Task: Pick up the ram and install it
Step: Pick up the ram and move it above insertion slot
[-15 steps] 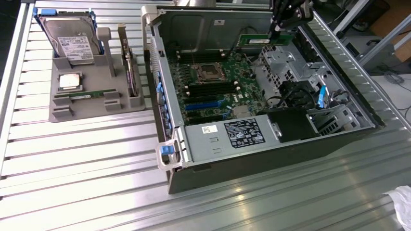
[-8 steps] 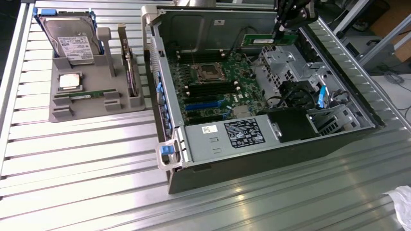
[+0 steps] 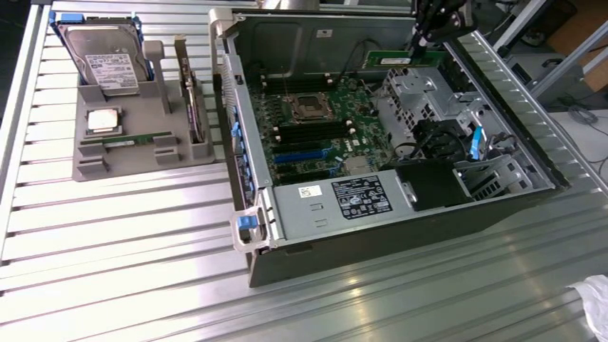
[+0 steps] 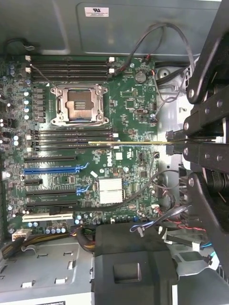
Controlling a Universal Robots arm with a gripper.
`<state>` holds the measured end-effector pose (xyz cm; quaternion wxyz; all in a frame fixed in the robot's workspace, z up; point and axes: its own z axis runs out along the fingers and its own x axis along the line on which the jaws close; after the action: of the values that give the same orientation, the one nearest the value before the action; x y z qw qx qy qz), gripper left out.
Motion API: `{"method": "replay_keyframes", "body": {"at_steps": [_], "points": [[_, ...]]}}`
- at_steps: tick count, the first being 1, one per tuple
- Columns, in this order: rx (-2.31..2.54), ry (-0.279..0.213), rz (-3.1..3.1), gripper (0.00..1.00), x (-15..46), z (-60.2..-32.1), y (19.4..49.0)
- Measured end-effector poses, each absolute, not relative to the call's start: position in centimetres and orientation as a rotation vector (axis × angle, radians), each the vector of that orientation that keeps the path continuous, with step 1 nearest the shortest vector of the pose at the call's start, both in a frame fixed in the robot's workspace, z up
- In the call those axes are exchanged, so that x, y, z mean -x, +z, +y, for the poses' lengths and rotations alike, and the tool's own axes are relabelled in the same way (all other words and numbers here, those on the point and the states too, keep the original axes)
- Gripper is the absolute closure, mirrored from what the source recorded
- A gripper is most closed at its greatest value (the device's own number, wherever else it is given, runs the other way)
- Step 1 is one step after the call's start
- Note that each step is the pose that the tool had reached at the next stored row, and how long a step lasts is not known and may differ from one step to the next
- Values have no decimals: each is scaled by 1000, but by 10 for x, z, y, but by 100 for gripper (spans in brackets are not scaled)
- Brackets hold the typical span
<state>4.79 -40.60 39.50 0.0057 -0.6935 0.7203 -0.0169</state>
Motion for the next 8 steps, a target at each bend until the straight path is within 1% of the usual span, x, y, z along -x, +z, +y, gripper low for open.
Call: {"method": "replay_keyframes", "body": {"at_steps": [8], "points": [[2171,-53,2255,88,-57,-406,395]]}}
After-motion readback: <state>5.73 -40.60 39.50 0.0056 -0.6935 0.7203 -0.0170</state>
